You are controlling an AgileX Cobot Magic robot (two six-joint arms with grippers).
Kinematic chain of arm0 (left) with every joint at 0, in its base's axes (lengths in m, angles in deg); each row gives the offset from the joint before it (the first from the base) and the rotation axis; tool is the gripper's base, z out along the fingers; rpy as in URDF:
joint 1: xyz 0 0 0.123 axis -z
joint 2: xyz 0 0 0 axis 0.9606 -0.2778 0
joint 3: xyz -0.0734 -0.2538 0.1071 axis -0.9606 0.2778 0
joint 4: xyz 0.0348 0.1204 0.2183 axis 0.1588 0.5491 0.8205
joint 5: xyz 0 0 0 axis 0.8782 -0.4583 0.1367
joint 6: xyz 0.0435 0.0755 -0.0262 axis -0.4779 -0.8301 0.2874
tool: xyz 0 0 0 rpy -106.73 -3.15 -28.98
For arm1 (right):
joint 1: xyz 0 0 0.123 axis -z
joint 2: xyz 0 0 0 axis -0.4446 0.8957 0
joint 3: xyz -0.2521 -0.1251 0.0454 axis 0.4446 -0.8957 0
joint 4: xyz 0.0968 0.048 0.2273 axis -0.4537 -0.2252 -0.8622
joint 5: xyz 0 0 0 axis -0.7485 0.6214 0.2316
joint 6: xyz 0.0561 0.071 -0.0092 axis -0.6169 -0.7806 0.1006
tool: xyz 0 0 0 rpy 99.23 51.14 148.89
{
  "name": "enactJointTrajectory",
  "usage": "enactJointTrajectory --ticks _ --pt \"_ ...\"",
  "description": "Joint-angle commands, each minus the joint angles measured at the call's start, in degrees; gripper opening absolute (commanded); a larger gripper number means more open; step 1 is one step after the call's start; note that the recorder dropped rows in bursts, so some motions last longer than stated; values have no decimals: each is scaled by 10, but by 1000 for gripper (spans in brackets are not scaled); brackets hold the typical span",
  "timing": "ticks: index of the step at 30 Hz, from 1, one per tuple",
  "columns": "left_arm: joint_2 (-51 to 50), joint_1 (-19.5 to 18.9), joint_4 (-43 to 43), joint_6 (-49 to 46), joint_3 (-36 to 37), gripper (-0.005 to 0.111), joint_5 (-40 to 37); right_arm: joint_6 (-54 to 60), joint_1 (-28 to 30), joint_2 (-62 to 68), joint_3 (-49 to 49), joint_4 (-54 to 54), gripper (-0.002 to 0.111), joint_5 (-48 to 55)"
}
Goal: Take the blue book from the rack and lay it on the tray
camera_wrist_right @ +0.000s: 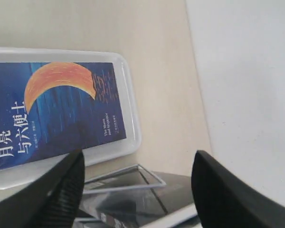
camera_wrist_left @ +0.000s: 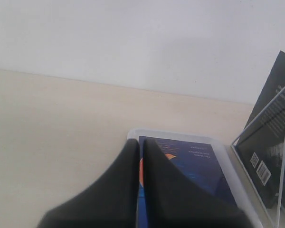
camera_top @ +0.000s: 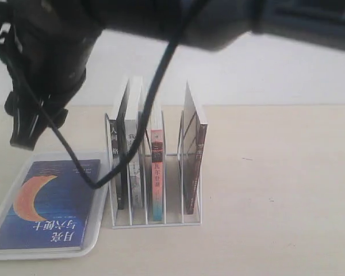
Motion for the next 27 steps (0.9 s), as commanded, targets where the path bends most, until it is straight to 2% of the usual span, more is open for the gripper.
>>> enactJointTrajectory --ticks 1,9,22,27 --pt "-2 -2 -6 4 -2 4 4 -18 1 -61 2 3 62 61" --pt "-2 -2 -6 4 -2 4 4 -28 1 -128 2 3 62 207" --pt "-2 -2 -6 4 -2 4 4 -90 1 -214 1 -17 62 209" --pt "-2 -2 -6 4 -2 4 4 -116 1 -233 1 -63 62 209"
